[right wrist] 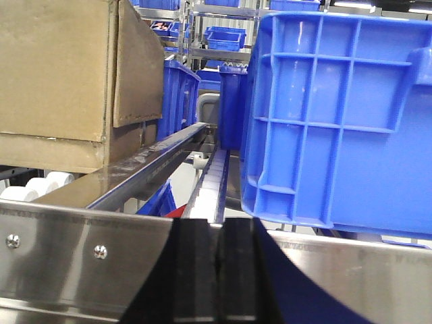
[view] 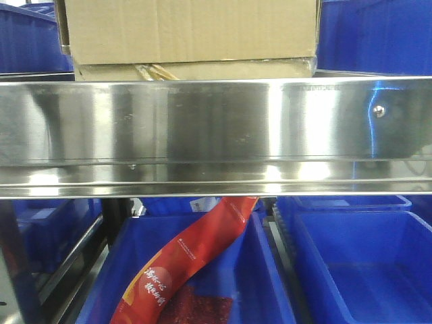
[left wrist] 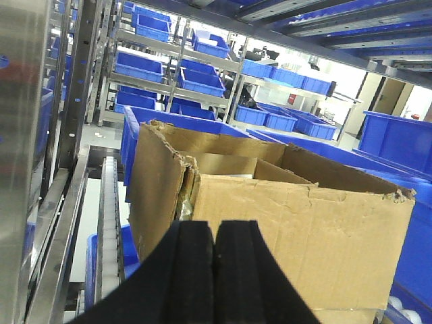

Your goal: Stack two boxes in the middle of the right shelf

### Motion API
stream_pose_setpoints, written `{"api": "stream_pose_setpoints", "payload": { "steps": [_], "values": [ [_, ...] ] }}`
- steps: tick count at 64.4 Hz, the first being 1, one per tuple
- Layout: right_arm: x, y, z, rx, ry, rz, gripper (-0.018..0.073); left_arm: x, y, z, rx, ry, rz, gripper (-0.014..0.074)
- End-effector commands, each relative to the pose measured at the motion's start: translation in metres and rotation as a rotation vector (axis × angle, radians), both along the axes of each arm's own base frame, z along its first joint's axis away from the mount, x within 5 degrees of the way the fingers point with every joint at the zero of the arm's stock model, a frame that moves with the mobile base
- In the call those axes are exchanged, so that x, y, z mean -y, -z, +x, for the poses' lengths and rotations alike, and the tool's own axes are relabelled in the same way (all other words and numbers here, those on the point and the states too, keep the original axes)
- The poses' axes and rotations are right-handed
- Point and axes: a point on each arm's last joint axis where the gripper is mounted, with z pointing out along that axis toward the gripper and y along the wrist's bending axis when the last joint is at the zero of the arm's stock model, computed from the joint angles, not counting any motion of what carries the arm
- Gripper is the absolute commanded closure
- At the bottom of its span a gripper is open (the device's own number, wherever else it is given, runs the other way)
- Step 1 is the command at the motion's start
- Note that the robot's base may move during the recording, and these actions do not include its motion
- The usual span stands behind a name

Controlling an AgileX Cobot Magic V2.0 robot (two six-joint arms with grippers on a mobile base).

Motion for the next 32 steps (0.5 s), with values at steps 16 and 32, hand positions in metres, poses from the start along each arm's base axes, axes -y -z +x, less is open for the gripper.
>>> {"api": "stream_pose_setpoints", "payload": {
  "steps": [16,32],
  "values": [
    [-0.0001,0.0000,-0.0003,0.009,-0.002,0.007,0.0720,-0.0006,-0.0026,-0.0016,0.024,0.000,-0.006,0.0708],
    [-0.0001,0.0000,-0.0003,0.009,-0.002,0.007,0.0720,-0.0019,0.0022,-0.0048,-0.013,-0.007,0.009,0.0708]
  ]
}}
